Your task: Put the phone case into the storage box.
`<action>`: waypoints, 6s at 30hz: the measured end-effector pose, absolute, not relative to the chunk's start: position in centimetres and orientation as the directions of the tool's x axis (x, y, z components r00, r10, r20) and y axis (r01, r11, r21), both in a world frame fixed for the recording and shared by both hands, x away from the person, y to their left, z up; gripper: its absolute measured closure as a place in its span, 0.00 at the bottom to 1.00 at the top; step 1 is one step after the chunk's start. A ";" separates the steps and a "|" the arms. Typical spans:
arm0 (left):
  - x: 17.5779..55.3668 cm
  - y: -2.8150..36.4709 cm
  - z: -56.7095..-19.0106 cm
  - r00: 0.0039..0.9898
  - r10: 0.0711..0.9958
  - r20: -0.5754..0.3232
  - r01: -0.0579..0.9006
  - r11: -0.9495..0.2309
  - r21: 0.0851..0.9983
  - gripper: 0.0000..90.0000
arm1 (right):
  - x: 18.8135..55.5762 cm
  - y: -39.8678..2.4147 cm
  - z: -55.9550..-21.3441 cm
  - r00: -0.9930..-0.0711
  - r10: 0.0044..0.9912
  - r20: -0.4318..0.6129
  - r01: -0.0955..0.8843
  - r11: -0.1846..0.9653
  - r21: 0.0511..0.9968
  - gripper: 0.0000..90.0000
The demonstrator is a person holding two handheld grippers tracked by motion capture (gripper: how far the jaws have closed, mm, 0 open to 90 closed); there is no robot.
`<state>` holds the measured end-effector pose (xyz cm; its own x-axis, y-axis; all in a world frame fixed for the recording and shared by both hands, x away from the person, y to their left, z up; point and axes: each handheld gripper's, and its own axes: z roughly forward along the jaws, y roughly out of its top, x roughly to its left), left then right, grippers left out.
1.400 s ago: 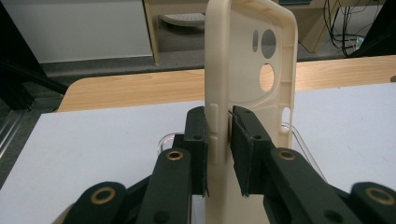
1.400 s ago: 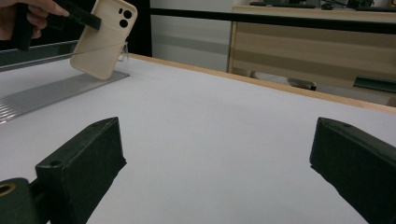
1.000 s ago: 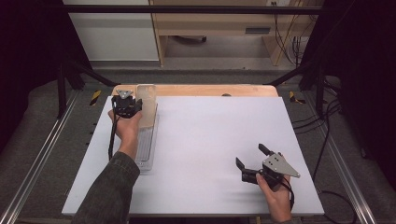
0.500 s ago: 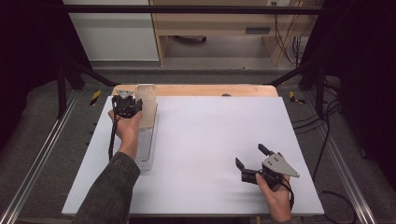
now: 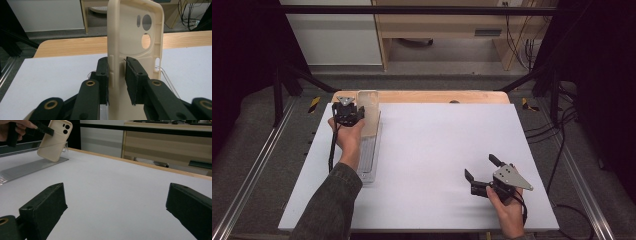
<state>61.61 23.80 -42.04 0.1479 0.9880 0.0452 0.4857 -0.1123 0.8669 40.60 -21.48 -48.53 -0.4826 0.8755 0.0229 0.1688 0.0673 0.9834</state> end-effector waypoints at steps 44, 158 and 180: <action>61.6 23.4 -42.2 0.124 0.988 0.095 0.489 -0.144 0.860 0.65 | 40.6 -21.2 -48.5 -0.497 0.867 0.024 0.174 0.073 0.982 0.03; 50.7 15.4 -38.8 0.538 0.716 0.445 0.118 -0.586 0.801 0.05 | 40.4 -21.0 -48.5 -0.496 0.868 0.017 0.175 0.081 0.981 0.03; 45.7 13.2 -40.2 0.589 0.585 0.558 -0.010 -0.685 0.729 0.05 | 40.4 -21.0 -48.5 -0.491 0.871 0.009 0.175 0.088 0.981 0.03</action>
